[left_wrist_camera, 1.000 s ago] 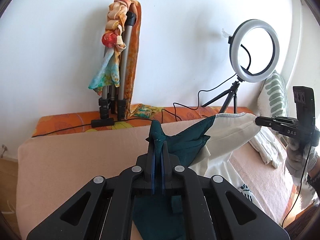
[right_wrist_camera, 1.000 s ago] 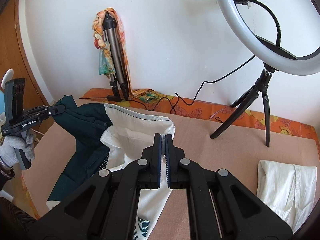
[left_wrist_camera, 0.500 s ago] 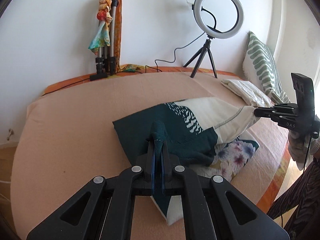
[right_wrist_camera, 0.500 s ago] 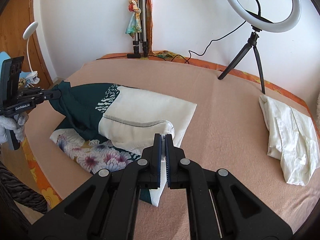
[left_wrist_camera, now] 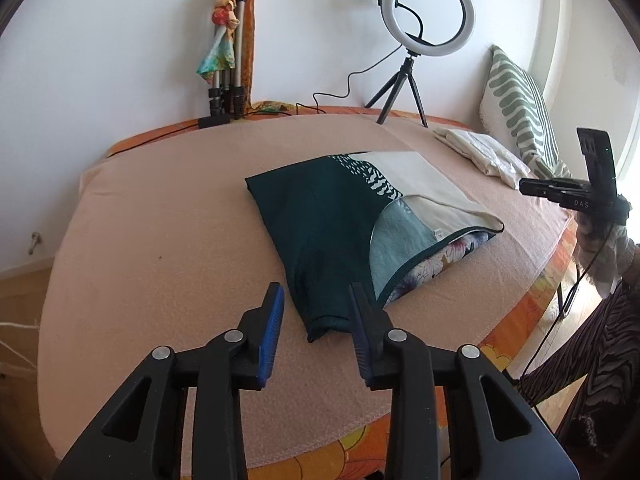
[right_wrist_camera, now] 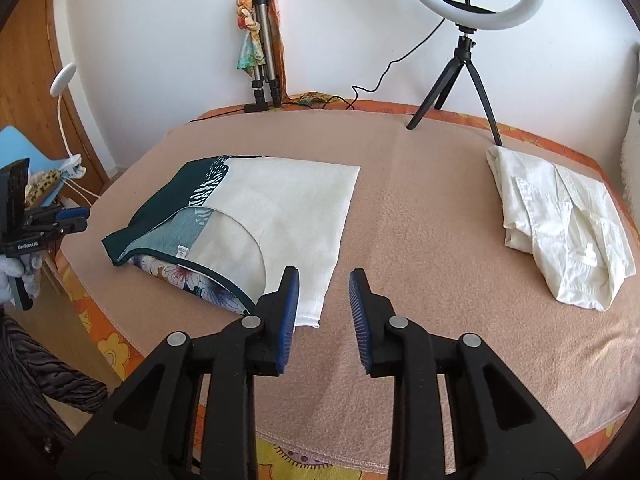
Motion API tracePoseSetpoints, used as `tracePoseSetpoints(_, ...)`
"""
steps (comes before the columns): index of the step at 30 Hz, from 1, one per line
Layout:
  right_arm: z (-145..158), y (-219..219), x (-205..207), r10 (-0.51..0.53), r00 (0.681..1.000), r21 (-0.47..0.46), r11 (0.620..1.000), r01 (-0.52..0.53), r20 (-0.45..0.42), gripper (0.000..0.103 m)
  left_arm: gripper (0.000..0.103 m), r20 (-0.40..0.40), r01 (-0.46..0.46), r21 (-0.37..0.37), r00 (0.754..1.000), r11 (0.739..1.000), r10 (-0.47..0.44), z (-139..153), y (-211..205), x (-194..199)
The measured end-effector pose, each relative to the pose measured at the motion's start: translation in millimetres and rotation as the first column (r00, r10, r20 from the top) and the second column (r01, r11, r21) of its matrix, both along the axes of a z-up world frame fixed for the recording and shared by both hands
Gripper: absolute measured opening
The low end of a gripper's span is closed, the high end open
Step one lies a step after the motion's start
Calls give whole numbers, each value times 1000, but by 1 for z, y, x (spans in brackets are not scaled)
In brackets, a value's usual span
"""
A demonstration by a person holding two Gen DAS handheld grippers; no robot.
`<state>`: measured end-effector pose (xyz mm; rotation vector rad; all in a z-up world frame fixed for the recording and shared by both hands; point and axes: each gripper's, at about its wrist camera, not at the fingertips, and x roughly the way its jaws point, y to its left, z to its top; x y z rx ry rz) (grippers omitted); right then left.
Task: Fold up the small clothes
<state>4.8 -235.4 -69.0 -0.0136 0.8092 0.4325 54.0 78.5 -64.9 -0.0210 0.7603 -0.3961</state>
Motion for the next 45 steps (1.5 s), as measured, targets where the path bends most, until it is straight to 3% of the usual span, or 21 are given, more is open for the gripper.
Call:
tracePoseSetpoints(3, -19, -9, 16, -45, 989, 96, 994, 59, -141, 38, 44, -70, -67, -151, 996, 986, 57, -4, 14, 8)
tracePoseSetpoints(5, -34, -15, 27, -53, 969, 153, 984, 92, -240, 38, 44, -167, -125, -213, 982, 969, 90, -17, 20, 18)
tracePoseSetpoints(10, -57, -28, 37, -50, 926, 292, 941, 169, -375, 38, 44, -339, -211, -299, 935, 931, 103, -53, 24, 28)
tracePoseSetpoints(15, -73, -27, 39, -11, 899, 348, 920, 180, -437, 38, 44, -374, -276, -369, 918, 887, 130, -57, 38, 26)
tracePoseSetpoints(19, -75, -26, 43, 0, 893, 380, 905, 191, -449, 38, 44, -414, -364, -430, 893, 826, 178, -63, 56, 27)
tracePoseSetpoints(22, -76, -25, 45, 8, 889, 394, 898, 195, -458, 37, 41, -454, -371, -473, 880, 799, 140, -75, 52, 31)
tracePoseSetpoints(24, -76, -22, 45, 18, 887, 395, 900, 187, -461, 30, 40, -455, -366, -492, 882, 790, 126, -75, 48, 33)
tracePoseSetpoints(25, -77, -20, 45, 19, 887, 393, 901, 186, -462, 28, 37, -463, -369, -514, 879, 774, 111, -77, 47, 34)
tracePoseSetpoints(28, -77, -19, 44, 12, 888, 381, 906, 185, -460, 13, 13, -483, -386, -558, 871, 734, 90, -82, 44, 35)
tracePoseSetpoints(29, -76, -19, 45, 10, 888, 387, 902, 190, -459, 10, 5, -479, -386, -559, 873, 734, 94, -82, 43, 34)
tracePoseSetpoints(35, -53, -34, 41, 30, 908, 474, 860, 190, -418, 6, 4, -373, -331, -559, 919, 760, 126, -55, 30, 22)
tracePoseSetpoints(36, -50, -37, 40, 28, 912, 474, 860, 186, -409, 6, 4, -360, -317, -534, 924, 784, 128, -53, 26, 20)
tracePoseSetpoints(38, -54, -36, 40, 7, 909, 426, 885, 189, -418, 6, 4, -365, -284, -399, 922, 872, 133, -58, 11, 20)
tracePoseSetpoints(39, -61, -35, 41, 10, 899, 419, 887, 195, -439, 6, 4, -378, -269, -347, 917, 898, 128, -64, 5, 20)
tracePoseSetpoints(43, -73, -28, 42, 20, 880, 368, 913, 178, -475, 8, 10, -343, -232, -217, 927, 948, 149, -57, -4, 17)
tracePoseSetpoints(45, -67, -25, 42, 13, 892, 327, 933, 152, -452, 8, 12, -305, -223, -213, 940, 951, 152, -46, -1, 15)
